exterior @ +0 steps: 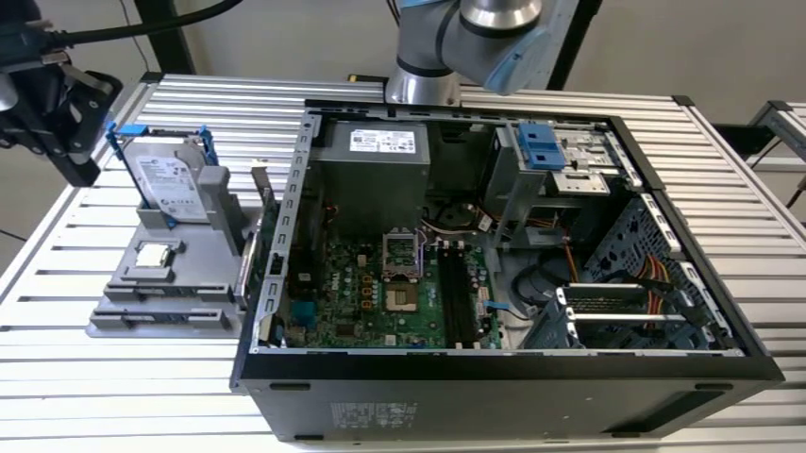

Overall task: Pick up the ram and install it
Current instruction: 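Pick up the ram and move it above insertion slot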

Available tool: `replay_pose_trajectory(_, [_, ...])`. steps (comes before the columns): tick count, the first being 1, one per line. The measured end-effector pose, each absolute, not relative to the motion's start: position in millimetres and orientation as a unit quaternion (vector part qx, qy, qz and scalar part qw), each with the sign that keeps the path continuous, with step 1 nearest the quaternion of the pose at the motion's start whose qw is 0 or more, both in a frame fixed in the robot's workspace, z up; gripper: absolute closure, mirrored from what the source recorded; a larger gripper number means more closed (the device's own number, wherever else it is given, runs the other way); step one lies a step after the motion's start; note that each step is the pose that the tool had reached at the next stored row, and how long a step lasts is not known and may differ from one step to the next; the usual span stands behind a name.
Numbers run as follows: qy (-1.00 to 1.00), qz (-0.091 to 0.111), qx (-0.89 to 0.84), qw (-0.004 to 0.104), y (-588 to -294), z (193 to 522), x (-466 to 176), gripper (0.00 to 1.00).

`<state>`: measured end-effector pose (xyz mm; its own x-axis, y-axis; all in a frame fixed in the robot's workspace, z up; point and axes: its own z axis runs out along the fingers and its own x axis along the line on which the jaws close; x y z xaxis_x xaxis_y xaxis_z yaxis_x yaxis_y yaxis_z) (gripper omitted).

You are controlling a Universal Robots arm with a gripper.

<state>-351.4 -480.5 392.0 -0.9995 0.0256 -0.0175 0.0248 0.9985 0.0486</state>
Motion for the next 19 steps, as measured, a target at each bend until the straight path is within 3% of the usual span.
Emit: replay_pose_trajectory(19, [1.000, 0.024, 0.013, 0.009, -501, 392, -352, 1.00])
